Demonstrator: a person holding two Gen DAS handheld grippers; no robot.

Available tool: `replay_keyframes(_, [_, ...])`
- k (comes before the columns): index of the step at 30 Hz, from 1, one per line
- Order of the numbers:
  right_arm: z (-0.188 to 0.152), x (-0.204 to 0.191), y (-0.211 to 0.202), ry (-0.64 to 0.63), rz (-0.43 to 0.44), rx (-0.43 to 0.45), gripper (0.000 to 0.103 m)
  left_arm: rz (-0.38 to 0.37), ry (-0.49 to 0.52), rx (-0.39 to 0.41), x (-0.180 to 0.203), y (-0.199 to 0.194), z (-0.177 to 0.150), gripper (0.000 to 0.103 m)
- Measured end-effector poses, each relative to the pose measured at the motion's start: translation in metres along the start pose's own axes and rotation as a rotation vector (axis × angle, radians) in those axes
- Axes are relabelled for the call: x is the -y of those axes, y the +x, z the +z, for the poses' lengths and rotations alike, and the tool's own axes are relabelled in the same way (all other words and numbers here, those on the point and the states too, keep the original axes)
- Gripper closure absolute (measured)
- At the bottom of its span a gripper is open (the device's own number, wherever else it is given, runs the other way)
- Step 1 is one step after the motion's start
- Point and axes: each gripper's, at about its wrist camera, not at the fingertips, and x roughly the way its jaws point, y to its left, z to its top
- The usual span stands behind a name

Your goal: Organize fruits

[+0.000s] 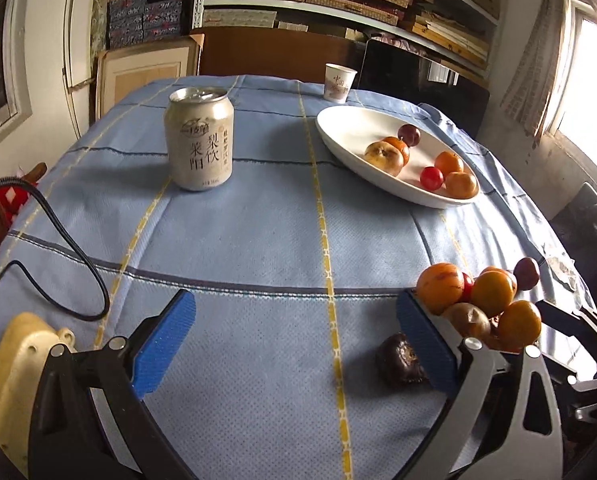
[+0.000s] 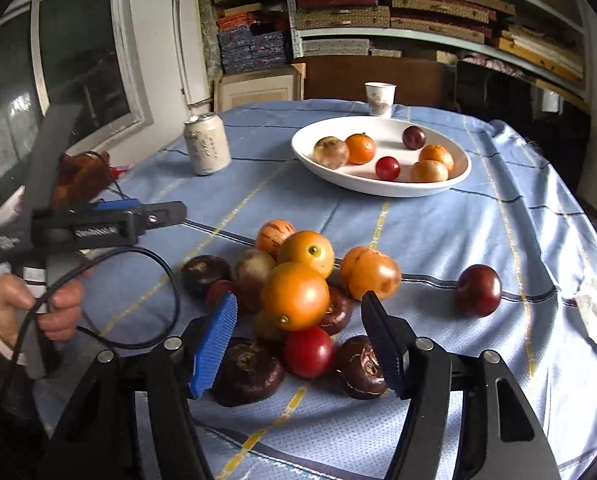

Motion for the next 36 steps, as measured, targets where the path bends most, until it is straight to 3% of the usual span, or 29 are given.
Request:
replay_keyframes(4, [0.000, -0.003, -0.004, -0.014, -0.005, 0.013, 0.044, -0.008, 0.013, -0.018, 0.004, 0.003, -0.001, 0.005])
replay_keyframes(6, [-0.001, -0.007, -0.001, -0.032, -0.013, -0.001, 0.052, -0.014, 0.012, -0.026, 0.004, 0.004, -0.002, 0.005])
replay_keyframes(9, [-0.001, -0.009, 0.002, -0.042, -0.021, -0.012, 0.057, -0.012, 0.009, -0.029, 0.004, 0.005, -0.002, 0.005])
replay_keyframes(20, [0.002, -0.005, 0.005, -0.014, -0.024, -0.015, 0.058, -0.001, 0.003, -0.045, 0.002, 0.008, -0.002, 0.005])
replay_keyframes(31, [0.003, -0.009, 0.006, -0.038, -0.039, -0.014, 0.065, 0.000, 0.002, -0.046, 0.002, 0.009, -0.002, 0.005])
replay_keyframes(36, [0.003, -0.004, -0.003, -0.009, 0.005, 0.032, 0.066, -0.013, -0.009, -0.049, -0.001, 0.009, -0.002, 0.005])
